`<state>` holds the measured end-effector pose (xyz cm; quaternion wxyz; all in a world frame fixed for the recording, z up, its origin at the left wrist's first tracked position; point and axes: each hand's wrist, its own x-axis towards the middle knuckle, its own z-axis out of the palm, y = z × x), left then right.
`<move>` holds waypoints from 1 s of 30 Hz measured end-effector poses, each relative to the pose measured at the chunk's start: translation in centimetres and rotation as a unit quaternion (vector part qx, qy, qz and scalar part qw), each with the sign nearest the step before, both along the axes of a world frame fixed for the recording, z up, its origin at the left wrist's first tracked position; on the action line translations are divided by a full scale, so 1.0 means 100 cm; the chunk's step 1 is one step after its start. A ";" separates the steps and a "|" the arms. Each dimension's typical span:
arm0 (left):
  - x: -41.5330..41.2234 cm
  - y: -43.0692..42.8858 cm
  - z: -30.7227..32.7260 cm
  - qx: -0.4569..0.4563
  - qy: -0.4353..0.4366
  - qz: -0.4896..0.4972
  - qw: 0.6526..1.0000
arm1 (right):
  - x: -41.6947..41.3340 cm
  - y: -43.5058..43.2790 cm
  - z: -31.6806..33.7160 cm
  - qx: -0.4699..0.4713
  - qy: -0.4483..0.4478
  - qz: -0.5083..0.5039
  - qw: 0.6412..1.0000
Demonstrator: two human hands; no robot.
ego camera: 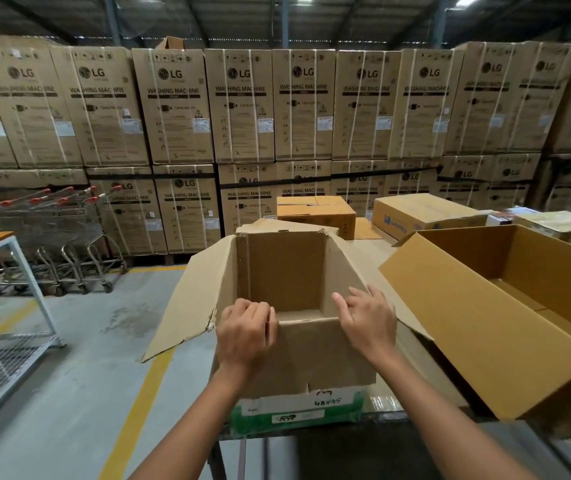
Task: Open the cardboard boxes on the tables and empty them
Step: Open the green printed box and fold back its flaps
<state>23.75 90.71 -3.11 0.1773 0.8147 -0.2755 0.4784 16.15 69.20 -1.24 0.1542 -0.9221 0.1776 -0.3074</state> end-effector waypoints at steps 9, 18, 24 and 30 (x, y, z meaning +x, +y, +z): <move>-0.002 -0.011 -0.006 0.031 0.098 0.089 0.991 | -0.022 -0.018 0.021 -0.097 0.186 0.110 0.972; 0.009 -0.004 0.012 0.112 0.220 0.062 0.967 | -0.021 0.005 0.010 -0.068 0.147 0.033 0.986; -0.003 0.007 0.036 0.175 0.311 0.019 0.934 | -0.030 0.023 0.007 -0.066 0.142 -0.010 0.988; -0.044 0.028 0.051 0.191 0.345 -0.018 0.919 | -0.071 0.033 0.007 -0.034 0.126 0.016 0.991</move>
